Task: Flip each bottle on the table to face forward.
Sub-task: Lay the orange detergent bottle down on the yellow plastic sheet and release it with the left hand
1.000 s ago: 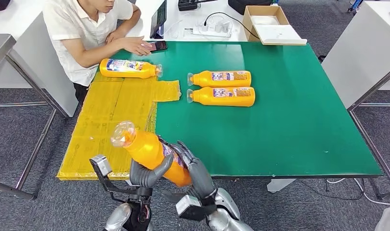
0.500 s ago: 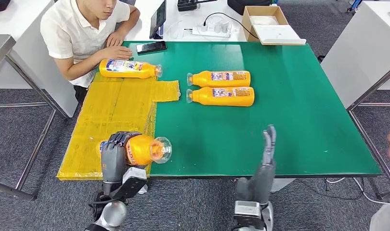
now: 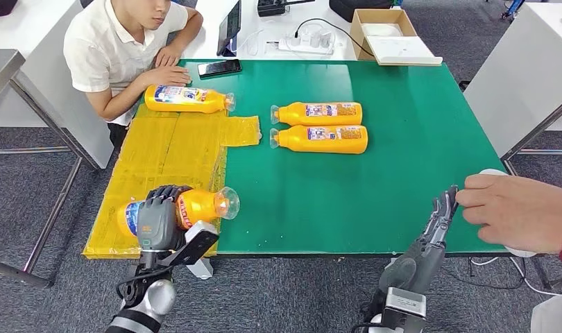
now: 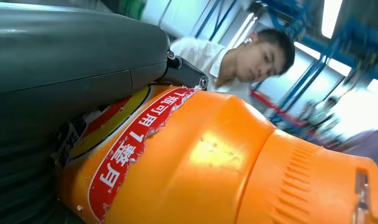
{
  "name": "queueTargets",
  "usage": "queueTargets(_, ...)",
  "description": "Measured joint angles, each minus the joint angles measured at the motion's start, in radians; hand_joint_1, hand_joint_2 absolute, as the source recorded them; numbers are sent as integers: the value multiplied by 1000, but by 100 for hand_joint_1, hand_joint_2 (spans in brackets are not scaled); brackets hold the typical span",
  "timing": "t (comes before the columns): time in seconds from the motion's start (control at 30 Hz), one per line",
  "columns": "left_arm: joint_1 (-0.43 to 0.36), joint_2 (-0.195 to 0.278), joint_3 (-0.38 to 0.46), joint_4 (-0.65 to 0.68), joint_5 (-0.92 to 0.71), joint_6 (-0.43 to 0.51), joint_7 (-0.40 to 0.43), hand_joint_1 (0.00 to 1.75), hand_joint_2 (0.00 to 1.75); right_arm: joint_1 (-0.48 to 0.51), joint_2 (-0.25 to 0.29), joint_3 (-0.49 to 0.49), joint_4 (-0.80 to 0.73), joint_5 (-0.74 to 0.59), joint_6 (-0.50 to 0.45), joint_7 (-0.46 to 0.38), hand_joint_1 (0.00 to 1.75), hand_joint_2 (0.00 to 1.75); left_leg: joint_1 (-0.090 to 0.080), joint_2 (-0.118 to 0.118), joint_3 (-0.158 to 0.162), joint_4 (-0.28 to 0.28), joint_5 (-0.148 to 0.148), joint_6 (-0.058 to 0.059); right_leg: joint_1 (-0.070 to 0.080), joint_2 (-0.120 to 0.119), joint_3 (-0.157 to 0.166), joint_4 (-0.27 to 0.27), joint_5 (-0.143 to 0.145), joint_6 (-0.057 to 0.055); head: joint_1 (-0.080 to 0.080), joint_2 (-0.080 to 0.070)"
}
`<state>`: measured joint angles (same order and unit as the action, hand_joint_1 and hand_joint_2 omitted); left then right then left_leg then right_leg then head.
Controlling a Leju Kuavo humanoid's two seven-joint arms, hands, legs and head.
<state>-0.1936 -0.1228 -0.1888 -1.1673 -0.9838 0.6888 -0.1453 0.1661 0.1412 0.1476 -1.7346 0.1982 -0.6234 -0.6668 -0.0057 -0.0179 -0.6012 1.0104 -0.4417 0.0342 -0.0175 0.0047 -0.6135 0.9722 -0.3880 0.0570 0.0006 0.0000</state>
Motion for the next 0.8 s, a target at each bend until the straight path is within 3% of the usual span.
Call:
queueTargets(0.1, -141, 11, 0, 189, -143, -30, 131, 175, 175, -31, 17, 11, 62, -27, 32, 0, 0, 0, 0, 0, 0, 0, 2, -1, 0, 0, 0, 0, 2, -2, 0, 0)
queueTargets(0.2, -282, 22, 0, 401, -210, -119, 213, 175, 175, -71, 37, 35, 154, -46, 75, 0, 0, 0, 0, 2, 0, 0, 4, -2, 0, 0, 0, 1, 3, -3, 0, 0)
queueTargets(0.4, -426, 45, 4, 654, -205, -283, 245, 175, 175, -127, 63, 81, 340, -76, 129, 0, 0, 0, 1, -1, 2, 0, 5, -3, 1, -1, 2, 2, 3, -3, 0, 0)
queueTargets(0.5, -468, 50, 6, 714, -204, -332, 255, 156, 175, -146, 71, 96, 404, -87, 137, 0, 0, 0, 1, -3, 3, -1, 4, -4, 0, -2, 4, 2, 2, -4, 0, 0)
queueTargets(0.53, -478, 51, 7, 729, -201, -344, 257, 131, 175, -151, 74, 99, 421, -90, 139, 0, 0, 0, 1, -3, 4, -1, 4, -4, 0, -2, 5, 2, 1, -4, 0, 0)
queueTargets(0.63, -501, 52, 14, 762, -189, -371, 256, 19, 175, -160, 78, 105, 461, -96, 141, 0, 0, 0, 1, -2, 5, -1, 4, -5, 1, -2, 5, 2, 2, -4, 0, 0)
queueTargets(0.67, -505, 52, 17, 770, -183, -379, 253, 0, 175, -162, 79, 107, 471, -98, 142, 0, 0, 0, 1, -2, 6, -1, 4, -5, 1, -2, 5, 2, 3, -5, 0, 0)
queueTargets(0.8, -517, 52, 47, 787, -99, -439, 177, 0, 175, -168, 81, 111, 502, -108, 142, 0, 0, 0, 1, -2, 8, -1, 5, -6, 1, -2, 6, 2, 3, -5, 0, 0)
